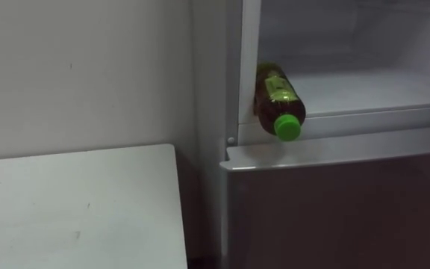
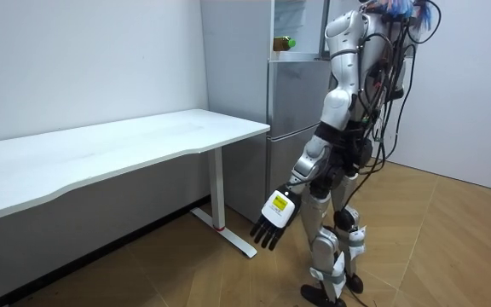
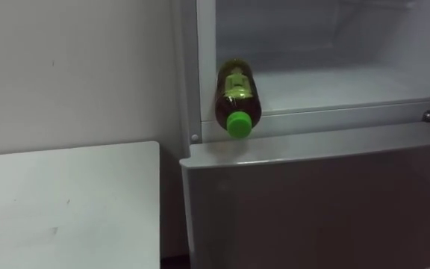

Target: Put the bottle in the upper fridge

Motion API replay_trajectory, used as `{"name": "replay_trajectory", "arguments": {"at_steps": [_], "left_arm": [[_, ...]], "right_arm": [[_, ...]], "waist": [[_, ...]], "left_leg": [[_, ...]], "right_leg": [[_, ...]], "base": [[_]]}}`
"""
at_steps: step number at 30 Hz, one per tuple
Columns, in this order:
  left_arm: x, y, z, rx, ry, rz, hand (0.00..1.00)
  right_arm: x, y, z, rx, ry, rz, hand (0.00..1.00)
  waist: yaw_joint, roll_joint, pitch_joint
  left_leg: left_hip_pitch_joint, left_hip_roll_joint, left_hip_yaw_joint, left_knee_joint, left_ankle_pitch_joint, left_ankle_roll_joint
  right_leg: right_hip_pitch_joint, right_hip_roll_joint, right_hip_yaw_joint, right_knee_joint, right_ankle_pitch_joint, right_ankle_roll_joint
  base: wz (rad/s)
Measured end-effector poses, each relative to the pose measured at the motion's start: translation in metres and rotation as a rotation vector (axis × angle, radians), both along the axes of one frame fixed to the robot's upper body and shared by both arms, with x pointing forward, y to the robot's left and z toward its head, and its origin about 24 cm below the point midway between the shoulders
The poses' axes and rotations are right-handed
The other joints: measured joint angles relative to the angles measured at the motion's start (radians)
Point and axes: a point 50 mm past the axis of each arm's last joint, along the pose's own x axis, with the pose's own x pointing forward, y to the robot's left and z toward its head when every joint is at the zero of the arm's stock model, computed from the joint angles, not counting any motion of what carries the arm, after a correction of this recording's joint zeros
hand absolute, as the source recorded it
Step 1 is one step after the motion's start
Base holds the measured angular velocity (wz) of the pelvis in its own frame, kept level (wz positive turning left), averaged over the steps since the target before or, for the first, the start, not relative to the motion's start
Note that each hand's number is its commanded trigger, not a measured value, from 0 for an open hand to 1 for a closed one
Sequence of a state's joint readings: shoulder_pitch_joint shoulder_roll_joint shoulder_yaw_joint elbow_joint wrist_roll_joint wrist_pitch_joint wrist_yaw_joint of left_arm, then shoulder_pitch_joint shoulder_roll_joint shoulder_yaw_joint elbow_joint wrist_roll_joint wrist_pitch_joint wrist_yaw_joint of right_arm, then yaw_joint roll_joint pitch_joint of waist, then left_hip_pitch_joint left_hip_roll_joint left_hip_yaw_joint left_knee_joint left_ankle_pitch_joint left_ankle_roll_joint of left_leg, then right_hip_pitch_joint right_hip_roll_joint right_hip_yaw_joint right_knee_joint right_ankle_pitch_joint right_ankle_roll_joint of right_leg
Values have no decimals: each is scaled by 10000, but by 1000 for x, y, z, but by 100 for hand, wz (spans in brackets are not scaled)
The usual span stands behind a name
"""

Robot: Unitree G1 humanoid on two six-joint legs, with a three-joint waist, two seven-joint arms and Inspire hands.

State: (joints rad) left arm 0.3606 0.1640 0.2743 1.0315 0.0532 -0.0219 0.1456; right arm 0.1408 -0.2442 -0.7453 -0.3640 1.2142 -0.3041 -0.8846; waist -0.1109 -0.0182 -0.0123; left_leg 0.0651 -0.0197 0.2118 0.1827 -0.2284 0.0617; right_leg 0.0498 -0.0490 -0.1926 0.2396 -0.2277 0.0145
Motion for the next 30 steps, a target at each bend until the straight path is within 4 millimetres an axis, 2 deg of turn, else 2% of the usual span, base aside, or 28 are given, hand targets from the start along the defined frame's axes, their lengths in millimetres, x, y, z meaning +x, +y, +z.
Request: {"name": "replay_trajectory", "arguments": {"at_steps": [1,6,11,17,22,26,30], "left_arm": [[-2,-1,-1,-35,47,22,0],[-10,-6,-3,-170,295,190,0],[-20,-5,-2,-123,423,505,0],[-16,-4,-2,-74,44,504,0],[-16,-6,-3,-307,4,460,0],[-18,-6,-3,-395,46,478,0],[-17,-6,-3,-395,8,460,0]], "right_arm": [[-1,3,5,-253,-64,-15,0],[-4,5,8,-967,614,-353,0],[-10,7,14,-2572,1875,-1048,0],[-6,12,17,-3850,3236,-1414,0],[2,18,14,-4175,3723,-1039,0],[2,19,11,-4157,3934,-891,0],[3,20,10,-4206,4019,-805,0]], "waist": [[-7,6,4],[91,5,4],[52,-23,-2],[45,-110,37],[20,-207,60],[34,-314,112],[27,-354,123]], "left_leg": [[-11,0,-2,0,0,0],[15,-31,-19,23,2,4],[-6,-95,-171,65,4,7],[-8,-112,-188,99,6,10],[-44,-110,-206,169,4,11],[-93,-113,-239,211,3,12],[-128,-112,-269,220,3,12]], "right_leg": [[-10,0,-1,-7,-2,-3],[-8,-28,2,-9,-38,10],[24,-75,-45,30,-137,31],[10,-132,-126,130,-193,42],[14,-152,-191,138,-195,39],[11,-166,-256,132,-195,40],[3,-165,-289,126,-195,40]], "base": [[0],[0],[6],[1],[1],[4],[2]]}}
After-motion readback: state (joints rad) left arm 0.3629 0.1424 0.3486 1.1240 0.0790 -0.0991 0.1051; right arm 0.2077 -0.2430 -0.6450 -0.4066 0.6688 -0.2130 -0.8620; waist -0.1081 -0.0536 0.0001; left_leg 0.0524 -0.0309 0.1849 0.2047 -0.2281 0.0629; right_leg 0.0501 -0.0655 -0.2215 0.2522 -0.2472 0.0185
